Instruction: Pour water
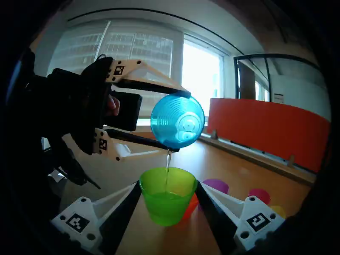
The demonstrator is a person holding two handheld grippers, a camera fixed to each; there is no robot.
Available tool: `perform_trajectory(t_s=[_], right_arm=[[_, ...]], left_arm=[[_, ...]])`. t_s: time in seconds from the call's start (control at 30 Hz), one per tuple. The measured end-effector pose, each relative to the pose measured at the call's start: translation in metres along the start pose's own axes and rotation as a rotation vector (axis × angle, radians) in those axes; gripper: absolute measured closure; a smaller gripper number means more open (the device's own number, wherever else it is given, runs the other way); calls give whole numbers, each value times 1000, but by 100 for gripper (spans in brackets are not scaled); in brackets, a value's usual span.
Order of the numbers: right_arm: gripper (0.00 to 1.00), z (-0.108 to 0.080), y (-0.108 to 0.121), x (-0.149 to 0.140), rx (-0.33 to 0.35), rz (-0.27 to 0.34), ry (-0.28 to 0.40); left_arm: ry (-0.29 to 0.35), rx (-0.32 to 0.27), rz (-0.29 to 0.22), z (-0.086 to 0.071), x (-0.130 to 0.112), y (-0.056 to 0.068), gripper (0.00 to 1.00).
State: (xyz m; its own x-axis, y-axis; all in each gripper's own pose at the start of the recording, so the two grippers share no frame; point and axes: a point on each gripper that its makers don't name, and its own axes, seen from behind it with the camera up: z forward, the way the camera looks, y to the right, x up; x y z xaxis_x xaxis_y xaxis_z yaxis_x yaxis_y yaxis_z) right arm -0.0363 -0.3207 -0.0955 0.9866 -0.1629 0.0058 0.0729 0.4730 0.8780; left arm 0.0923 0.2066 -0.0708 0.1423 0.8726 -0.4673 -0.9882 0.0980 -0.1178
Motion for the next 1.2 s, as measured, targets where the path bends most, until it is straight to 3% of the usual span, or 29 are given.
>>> perform_trajectory(t_s=[1.2], right_arm=[[6,0,2,0,-3,-1,1]], left_arm=[[8,16,82,0,6,-8,12]])
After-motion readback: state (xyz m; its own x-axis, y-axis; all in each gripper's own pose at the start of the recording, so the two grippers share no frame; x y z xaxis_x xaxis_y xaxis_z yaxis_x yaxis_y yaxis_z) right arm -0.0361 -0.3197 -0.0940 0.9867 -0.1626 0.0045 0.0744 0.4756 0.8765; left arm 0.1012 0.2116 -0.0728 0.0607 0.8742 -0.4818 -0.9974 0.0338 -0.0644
